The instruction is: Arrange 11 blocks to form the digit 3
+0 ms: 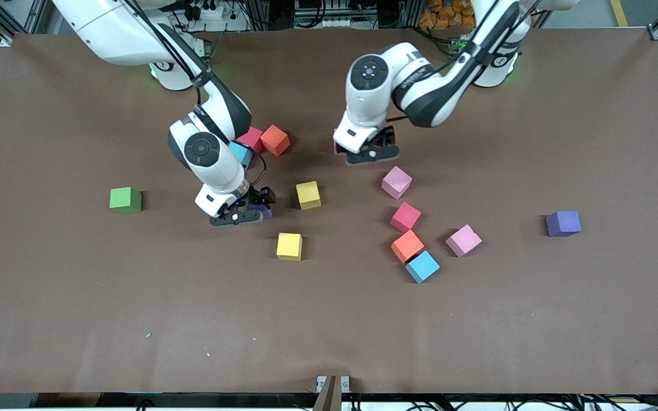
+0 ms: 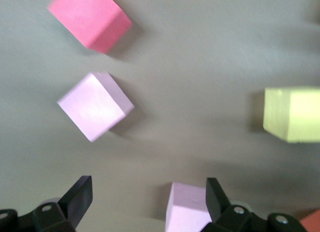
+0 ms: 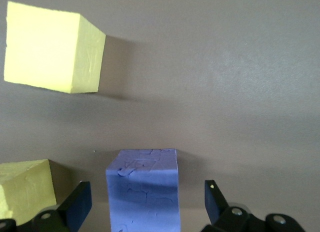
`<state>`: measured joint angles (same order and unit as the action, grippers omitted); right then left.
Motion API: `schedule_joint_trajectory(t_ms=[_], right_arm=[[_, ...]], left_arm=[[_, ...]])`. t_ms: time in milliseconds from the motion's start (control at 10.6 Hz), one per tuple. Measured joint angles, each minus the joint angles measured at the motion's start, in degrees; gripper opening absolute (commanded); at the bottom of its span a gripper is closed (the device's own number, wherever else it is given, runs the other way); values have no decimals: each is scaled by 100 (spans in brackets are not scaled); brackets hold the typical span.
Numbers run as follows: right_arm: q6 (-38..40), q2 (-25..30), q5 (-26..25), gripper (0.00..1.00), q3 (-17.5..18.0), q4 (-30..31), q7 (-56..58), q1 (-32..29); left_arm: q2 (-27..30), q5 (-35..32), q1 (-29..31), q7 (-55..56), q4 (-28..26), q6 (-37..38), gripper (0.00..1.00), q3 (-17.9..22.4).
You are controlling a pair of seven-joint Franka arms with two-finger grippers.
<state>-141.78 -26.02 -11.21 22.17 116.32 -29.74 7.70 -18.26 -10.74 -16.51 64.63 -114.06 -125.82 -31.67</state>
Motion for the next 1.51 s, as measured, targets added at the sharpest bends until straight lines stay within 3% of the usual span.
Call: schedule_joint_trajectory(t_ms=[473,568,663,1041,1136,1514], right_arm=[[-148,-296,-16,100,19,45,-1,5],[-162,-338,-32,90,23,46,-1,12],[-170,-362,-133,70,27,45,-1,21],[-177,-399,-398,10,35,41,-8,23],[-175,-399,-401,1,36,41,-8,23],[2,-370,-471,0,276,1,35,9]], left_arm=[[-47,2,726,947,-83,101,100,45],[-97,7,839,1148,-93,101,100,47],[-164,18,929,1329,-95,99,100,47],[-563,19,1002,2014,-103,-203,100,50],[-633,19,1030,2069,-105,-241,100,50],[-782,19,1191,2110,-122,-363,100,53]])
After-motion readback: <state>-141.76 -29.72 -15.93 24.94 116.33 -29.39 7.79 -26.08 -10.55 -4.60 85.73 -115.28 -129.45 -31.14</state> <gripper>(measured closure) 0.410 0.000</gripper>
